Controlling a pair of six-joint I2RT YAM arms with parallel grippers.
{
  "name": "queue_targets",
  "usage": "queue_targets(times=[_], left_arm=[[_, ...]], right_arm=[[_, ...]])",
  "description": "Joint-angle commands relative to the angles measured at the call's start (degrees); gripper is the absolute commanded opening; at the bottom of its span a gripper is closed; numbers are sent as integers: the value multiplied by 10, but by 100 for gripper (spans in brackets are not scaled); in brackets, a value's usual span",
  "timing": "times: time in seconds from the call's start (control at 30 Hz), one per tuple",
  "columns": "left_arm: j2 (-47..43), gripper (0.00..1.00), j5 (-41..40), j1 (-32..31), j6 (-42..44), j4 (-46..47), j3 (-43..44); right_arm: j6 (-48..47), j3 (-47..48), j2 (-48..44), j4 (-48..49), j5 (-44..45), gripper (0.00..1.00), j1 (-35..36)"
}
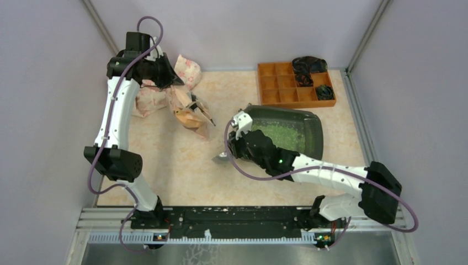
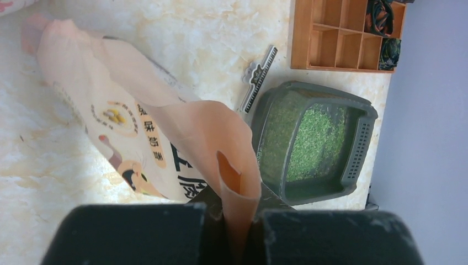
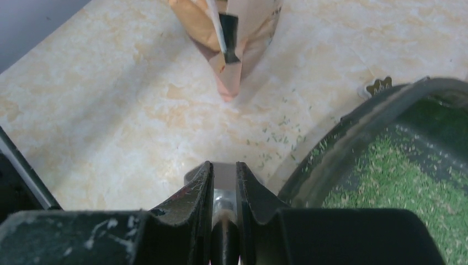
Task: Fill the litter box with clean litter
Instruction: Place the spatula at the center of the board.
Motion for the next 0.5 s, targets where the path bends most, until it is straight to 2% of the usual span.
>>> queue_targets(times=[0.0,0.2,0.33,0.47], left_arm=[[-36,0,18,0,1,52,7],[-37,0,14,0,2,51,6],[-41,0,15,0,1,51,1],[-45,0,13,0,0,50,-4]], right_arm=[[43,-65,-27,-26,-2,0,7],[62,-99,-3,-4,-9,0,9],[63,-89,43,0,-13,0,9],[66,-68,42,-19,-16,0,9]])
